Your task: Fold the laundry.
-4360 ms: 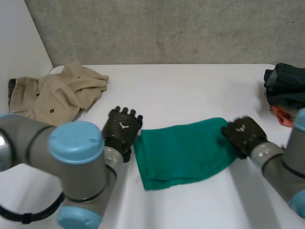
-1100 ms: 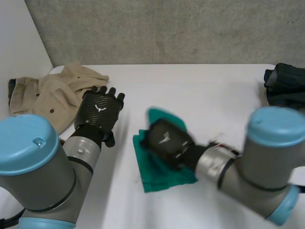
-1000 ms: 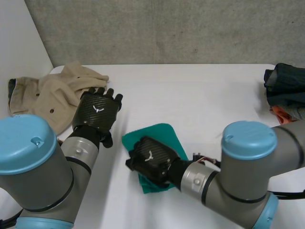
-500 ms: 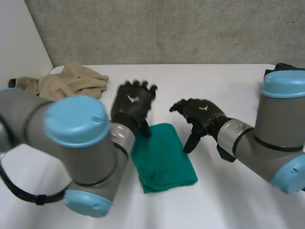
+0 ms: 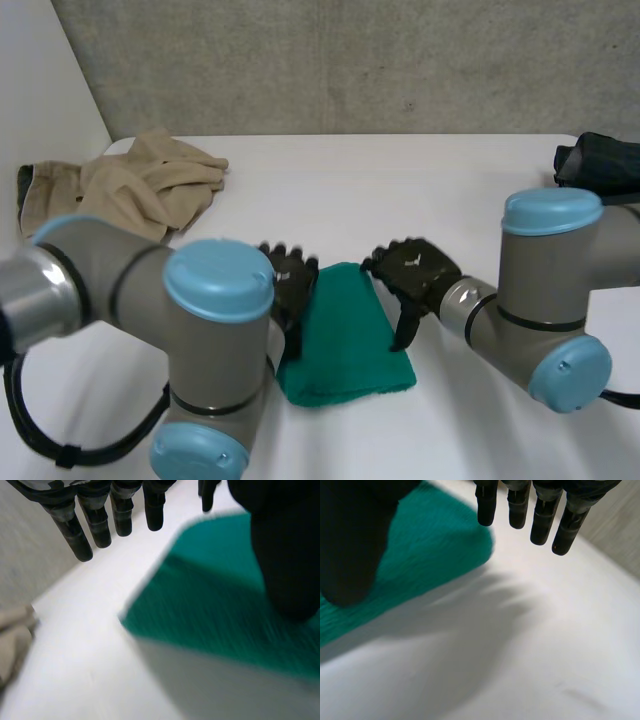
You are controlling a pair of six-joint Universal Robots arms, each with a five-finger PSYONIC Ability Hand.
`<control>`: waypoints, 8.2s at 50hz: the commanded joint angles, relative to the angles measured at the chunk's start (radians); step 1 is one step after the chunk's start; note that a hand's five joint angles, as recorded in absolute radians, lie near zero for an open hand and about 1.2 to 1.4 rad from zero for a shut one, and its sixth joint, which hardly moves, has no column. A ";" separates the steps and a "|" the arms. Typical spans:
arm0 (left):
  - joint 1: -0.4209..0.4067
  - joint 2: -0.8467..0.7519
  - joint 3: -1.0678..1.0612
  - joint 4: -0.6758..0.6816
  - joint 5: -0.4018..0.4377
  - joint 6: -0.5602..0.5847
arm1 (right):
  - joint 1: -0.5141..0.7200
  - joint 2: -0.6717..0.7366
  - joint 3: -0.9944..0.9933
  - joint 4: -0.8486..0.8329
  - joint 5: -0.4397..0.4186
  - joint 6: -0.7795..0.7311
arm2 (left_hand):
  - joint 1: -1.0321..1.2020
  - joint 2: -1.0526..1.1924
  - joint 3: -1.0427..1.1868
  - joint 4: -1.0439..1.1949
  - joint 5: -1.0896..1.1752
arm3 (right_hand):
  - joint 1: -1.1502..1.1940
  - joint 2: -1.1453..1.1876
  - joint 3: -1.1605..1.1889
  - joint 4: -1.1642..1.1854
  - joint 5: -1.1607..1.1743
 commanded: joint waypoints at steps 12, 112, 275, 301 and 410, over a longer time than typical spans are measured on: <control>0.157 0.303 0.059 0.024 0.656 -0.004 | 0.063 -0.302 0.542 -0.377 -0.091 -0.010 | 0.124 0.111 0.105 0.111 0.091 | 0.007 -0.044 -0.040 -0.062 -0.057; 0.200 0.294 0.085 -0.085 0.744 -0.008 | -0.589 0.026 -0.526 -0.581 -0.206 0.303 | 0.042 0.029 0.022 0.029 0.009 | 1.229 1.178 1.181 1.160 1.165; 0.462 0.254 -0.377 0.070 0.202 0.154 | -0.314 -0.302 0.416 -0.394 -0.022 -0.006 | 0.054 0.041 0.034 0.041 0.021 | 0.007 -0.044 -0.040 -0.062 -0.057; 0.543 0.237 -0.179 0.120 0.259 0.164 | -0.322 -0.310 0.416 -0.394 -0.011 -0.004 | 1.207 1.194 1.188 1.194 1.174 | 0.007 -0.044 -0.040 -0.062 -0.057; 0.550 -0.381 0.610 0.128 0.604 0.426 | 0.058 -0.038 -0.227 0.080 0.332 0.458 | 1.207 1.194 1.188 1.194 1.174 | 1.229 1.178 1.181 1.160 1.165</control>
